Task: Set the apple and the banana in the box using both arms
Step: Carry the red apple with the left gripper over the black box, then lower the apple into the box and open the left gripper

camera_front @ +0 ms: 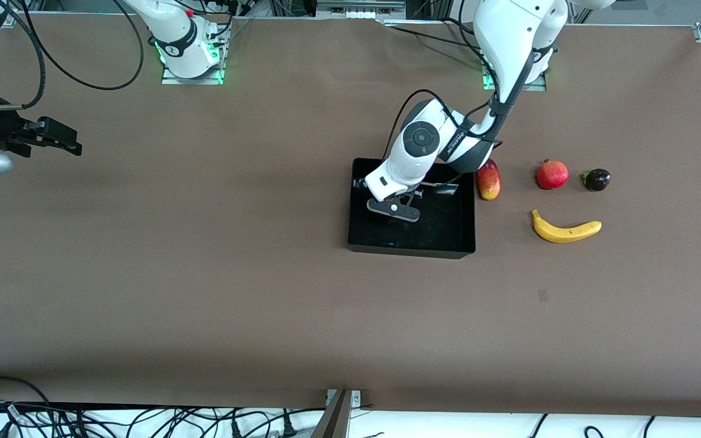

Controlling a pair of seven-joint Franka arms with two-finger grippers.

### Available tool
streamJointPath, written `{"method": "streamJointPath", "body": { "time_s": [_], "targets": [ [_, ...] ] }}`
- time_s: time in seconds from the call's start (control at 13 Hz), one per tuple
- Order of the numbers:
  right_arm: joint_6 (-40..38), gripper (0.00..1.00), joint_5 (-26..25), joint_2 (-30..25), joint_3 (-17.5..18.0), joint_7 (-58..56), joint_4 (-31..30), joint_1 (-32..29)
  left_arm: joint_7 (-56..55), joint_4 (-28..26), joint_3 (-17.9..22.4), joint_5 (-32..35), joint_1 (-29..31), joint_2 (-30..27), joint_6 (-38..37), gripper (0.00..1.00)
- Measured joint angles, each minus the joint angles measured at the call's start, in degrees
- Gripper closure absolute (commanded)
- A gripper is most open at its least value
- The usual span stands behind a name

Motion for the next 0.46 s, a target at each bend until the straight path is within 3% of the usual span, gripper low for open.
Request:
{"method": "streamJointPath", "body": {
  "time_s": [0.08,0.15,0.23,0.31,0.46],
  "targets": [
    [0.0,0.0,0.0,0.0,0.0,0.0,0.0,0.0,0.0,0.2,0.1,0.0,-0.3,0.4,0.3,1.0],
    [0.0,0.0,0.0,0.0,0.0,0.0,0.0,0.0,0.0,0.4,0.1,0.0,-0.4,0.4,0.3,0.8],
    [0.0,0.0,0.0,0.0,0.0,0.0,0.0,0.0,0.0,0.4,0.1,0.0,-0.5,0.4,0.3,0.36],
    [0.0,0.0,0.0,0.0,0.0,0.0,0.0,0.0,0.0,0.4,0.1,0.0,-0.6,0.4,0.3,0.01],
    [0.0,0.0,0.0,0.0,0.0,0.0,0.0,0.0,0.0,0.5,0.1,0.0,-0.6,0.5,0.3,0.0]
  ]
}}
